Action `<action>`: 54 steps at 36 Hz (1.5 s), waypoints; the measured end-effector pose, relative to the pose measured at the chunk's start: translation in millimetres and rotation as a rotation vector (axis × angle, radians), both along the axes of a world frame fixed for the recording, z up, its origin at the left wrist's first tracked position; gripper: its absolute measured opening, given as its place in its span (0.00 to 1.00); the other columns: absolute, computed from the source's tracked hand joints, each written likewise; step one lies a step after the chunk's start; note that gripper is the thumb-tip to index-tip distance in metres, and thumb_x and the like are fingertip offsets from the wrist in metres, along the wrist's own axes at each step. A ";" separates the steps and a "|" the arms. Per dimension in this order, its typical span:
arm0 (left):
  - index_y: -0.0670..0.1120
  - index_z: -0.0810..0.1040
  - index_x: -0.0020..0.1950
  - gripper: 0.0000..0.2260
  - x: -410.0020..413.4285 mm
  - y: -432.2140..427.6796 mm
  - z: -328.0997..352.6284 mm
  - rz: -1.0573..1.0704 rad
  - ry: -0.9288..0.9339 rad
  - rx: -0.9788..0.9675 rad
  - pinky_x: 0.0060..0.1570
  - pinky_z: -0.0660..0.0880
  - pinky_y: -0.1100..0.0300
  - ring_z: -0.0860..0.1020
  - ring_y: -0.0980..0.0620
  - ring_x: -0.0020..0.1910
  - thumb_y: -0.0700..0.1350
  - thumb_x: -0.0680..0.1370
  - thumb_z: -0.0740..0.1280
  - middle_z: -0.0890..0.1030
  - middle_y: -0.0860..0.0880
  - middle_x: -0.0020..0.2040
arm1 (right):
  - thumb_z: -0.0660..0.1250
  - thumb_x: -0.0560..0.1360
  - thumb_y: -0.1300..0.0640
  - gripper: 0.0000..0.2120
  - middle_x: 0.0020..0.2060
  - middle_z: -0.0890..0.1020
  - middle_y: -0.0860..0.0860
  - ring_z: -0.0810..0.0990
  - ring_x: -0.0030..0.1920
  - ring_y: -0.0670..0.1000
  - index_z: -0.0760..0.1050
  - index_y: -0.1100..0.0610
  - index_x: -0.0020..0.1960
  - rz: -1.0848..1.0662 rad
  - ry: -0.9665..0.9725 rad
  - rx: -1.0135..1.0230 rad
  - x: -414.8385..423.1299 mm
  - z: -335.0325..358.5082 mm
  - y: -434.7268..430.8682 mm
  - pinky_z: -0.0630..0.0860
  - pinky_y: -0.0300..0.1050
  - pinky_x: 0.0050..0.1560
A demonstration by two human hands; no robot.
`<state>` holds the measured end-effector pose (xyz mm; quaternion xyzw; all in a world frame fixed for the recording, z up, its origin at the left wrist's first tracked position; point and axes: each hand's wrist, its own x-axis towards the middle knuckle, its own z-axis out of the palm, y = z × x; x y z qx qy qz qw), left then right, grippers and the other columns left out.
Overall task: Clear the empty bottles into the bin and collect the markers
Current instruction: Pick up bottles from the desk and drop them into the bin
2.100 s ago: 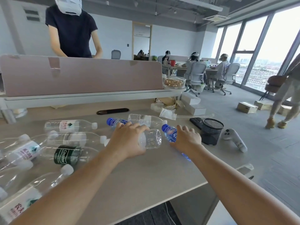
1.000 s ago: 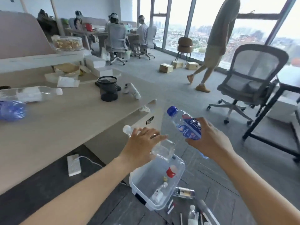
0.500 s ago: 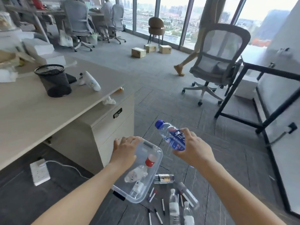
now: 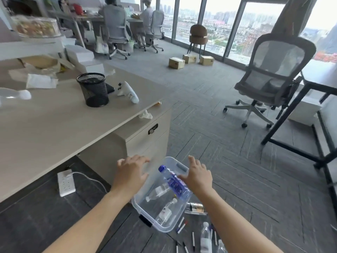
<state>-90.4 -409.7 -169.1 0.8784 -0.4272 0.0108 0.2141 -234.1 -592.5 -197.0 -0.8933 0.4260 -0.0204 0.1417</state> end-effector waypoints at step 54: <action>0.57 0.69 0.68 0.30 186.3 496.5 170.3 0.655 -0.053 0.307 0.69 0.60 0.47 0.62 0.49 0.72 0.56 0.68 0.74 0.67 0.54 0.73 | 0.67 0.73 0.46 0.16 0.55 0.79 0.38 0.77 0.53 0.46 0.73 0.43 0.60 0.947 -0.392 -0.043 269.1 209.8 408.2 0.68 0.41 0.44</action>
